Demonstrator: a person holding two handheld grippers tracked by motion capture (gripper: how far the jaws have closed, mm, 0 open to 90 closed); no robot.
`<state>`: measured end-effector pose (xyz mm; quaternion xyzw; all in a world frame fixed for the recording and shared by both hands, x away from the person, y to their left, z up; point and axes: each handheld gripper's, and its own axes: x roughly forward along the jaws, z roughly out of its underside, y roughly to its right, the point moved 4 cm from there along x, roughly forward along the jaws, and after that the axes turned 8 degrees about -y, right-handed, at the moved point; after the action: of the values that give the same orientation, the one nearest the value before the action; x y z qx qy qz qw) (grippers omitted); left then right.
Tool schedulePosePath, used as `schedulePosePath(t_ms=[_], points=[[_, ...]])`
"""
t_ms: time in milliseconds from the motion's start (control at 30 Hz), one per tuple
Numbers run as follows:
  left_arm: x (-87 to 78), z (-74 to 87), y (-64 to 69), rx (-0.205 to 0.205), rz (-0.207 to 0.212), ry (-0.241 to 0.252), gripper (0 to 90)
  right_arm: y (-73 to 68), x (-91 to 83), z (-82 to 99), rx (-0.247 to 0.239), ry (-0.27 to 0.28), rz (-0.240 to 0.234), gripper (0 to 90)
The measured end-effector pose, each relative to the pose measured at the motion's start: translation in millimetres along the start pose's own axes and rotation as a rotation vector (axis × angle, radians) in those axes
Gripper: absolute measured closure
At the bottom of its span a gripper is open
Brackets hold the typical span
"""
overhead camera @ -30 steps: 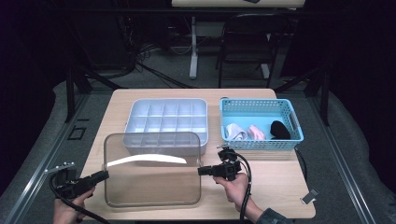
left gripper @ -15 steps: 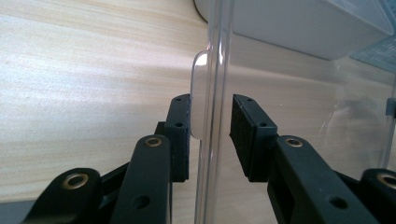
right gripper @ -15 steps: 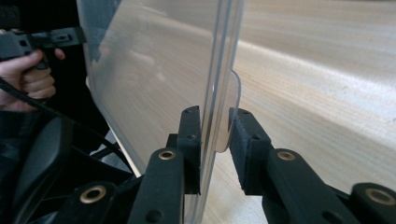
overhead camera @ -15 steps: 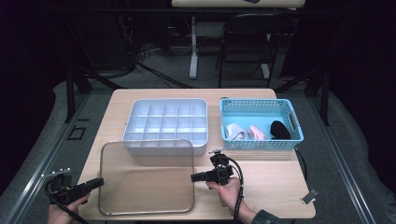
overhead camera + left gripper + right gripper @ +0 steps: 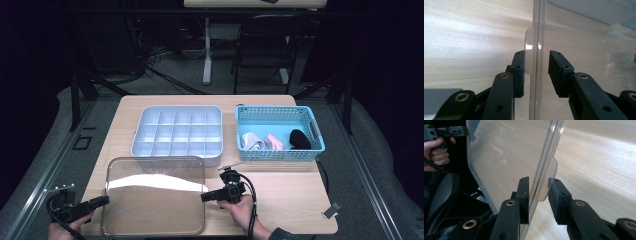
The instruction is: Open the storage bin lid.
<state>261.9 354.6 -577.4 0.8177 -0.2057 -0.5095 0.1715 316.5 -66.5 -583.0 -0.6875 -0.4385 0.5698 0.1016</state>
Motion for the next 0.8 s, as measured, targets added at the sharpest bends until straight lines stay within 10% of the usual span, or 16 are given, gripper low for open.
schedulePosePath(t_ms=[800], points=[[8.9,9.6,-9.3,-0.034,-0.022,-0.047,62.8,-1.5,20.5,6.9,-0.034,-0.105,0.051,63.8]])
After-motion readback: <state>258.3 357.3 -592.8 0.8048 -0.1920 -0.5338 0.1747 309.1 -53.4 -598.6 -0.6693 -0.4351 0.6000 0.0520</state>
